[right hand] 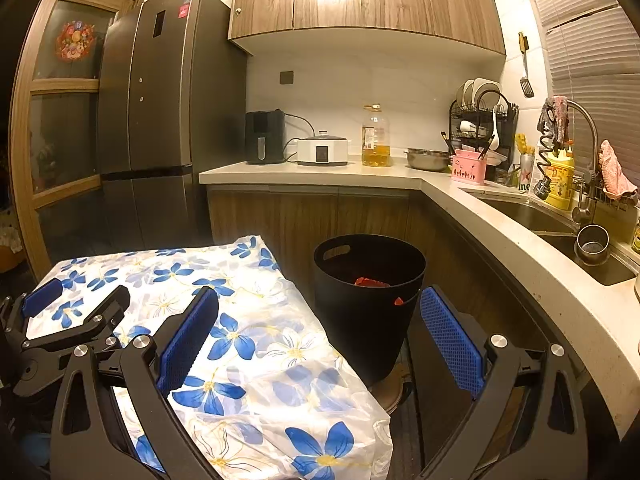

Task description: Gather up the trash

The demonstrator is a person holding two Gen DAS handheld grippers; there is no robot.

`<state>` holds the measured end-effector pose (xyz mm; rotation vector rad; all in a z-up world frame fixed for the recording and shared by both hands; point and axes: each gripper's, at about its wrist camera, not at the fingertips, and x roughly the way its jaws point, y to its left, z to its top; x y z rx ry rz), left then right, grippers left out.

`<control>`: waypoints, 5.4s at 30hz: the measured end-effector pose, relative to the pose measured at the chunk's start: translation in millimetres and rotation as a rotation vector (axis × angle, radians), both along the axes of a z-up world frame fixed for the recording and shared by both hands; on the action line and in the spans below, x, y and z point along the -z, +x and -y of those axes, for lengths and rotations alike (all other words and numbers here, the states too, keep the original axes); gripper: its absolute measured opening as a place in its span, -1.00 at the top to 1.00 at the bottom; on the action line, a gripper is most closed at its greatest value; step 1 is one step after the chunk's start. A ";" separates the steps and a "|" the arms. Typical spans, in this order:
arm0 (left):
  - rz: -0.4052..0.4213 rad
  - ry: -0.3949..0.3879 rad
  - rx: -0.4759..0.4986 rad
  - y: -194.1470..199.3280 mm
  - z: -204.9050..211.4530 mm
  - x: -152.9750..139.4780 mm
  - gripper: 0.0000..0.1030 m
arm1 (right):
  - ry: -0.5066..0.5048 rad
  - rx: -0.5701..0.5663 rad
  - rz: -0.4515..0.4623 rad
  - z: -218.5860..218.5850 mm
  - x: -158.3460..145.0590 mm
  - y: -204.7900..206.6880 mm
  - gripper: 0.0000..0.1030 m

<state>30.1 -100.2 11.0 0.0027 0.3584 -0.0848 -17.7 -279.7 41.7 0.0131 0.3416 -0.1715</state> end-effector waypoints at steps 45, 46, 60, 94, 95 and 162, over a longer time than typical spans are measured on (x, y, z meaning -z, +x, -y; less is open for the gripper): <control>0.001 -0.002 -0.002 2.1 -1.2 -4.6 -0.88 | 0.007 -0.018 -0.001 -3.3 -0.5 5.7 -0.89; 0.001 -0.002 -0.002 2.4 -1.7 -4.9 -0.88 | 0.007 -0.018 -0.002 -3.3 -0.5 5.6 -0.89; 0.003 -0.003 -0.004 2.0 -1.1 -4.8 -0.88 | 0.008 -0.017 0.002 -3.7 -0.2 5.9 -0.89; 0.015 -0.006 -0.013 -1.5 2.5 -10.7 -0.88 | 0.013 -0.017 -0.001 -2.4 1.1 5.7 -0.89; 0.015 -0.005 -0.013 -0.9 2.9 -11.3 -0.88 | 0.013 -0.016 0.000 -2.7 1.1 5.6 -0.89; 0.039 0.008 0.001 -4.8 2.6 -18.5 -0.69 | 0.023 -0.012 0.001 1.6 2.2 3.5 -0.89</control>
